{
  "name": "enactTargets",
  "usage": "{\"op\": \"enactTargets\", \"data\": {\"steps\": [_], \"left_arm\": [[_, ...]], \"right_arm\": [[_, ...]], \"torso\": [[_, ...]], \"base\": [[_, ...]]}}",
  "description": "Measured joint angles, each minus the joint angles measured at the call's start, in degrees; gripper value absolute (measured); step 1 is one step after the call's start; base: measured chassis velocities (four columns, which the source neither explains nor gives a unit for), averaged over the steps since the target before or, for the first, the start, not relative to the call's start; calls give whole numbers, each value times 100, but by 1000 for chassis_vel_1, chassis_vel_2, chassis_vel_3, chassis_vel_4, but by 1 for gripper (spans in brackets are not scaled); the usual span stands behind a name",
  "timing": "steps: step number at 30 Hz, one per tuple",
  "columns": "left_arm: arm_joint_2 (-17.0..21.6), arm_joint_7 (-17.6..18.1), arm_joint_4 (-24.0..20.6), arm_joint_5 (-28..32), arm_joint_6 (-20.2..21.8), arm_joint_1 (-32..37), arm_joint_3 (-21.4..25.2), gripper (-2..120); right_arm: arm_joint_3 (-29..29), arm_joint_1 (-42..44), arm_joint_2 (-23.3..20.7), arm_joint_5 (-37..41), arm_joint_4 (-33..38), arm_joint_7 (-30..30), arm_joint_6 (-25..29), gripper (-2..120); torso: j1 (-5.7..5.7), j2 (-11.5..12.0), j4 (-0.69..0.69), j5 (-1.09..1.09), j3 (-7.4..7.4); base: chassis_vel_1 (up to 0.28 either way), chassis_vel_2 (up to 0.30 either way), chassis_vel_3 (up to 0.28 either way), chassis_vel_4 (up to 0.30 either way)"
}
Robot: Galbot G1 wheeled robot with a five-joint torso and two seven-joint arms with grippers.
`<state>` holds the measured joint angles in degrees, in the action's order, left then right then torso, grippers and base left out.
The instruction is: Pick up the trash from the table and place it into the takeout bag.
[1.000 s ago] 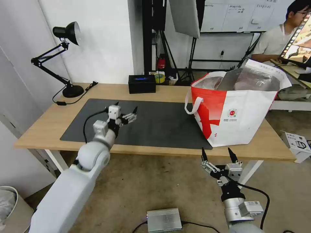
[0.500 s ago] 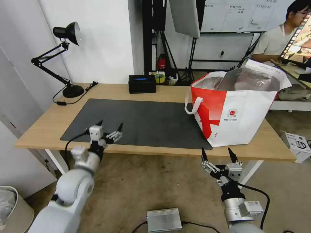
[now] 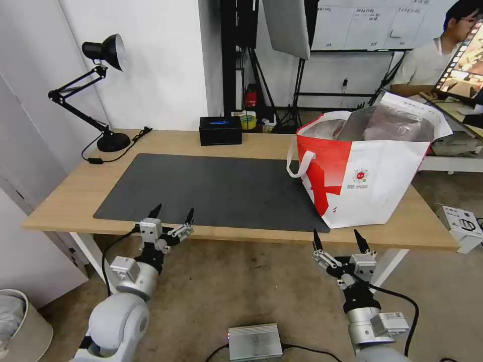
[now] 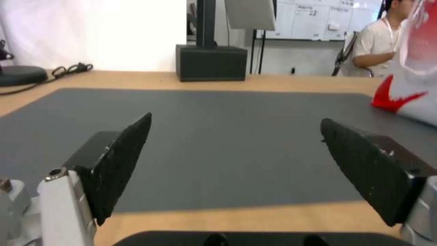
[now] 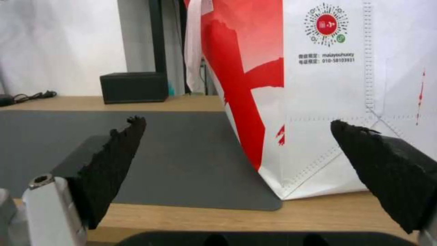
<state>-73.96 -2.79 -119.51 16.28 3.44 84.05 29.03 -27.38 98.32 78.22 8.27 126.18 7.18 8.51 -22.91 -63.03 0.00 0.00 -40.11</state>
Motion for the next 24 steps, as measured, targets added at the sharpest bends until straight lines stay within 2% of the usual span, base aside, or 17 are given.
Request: {"op": "enactTargets", "data": {"steps": [9, 24], "left_arm": [[-74, -163, 29, -145, -251, 274, 117, 100], [-219, -151, 112, -351, -599, 481, 113, 100]], "right_arm": [[0, 0, 0, 0, 0, 0, 0, 100], [0, 0, 0, 0, 0, 0, 0, 100]], "torso": [[0, 0, 0, 0, 0], [-1, 1, 0, 0, 0]], "base": [[0, 0, 0, 0], [0, 0, 0, 0]]}}
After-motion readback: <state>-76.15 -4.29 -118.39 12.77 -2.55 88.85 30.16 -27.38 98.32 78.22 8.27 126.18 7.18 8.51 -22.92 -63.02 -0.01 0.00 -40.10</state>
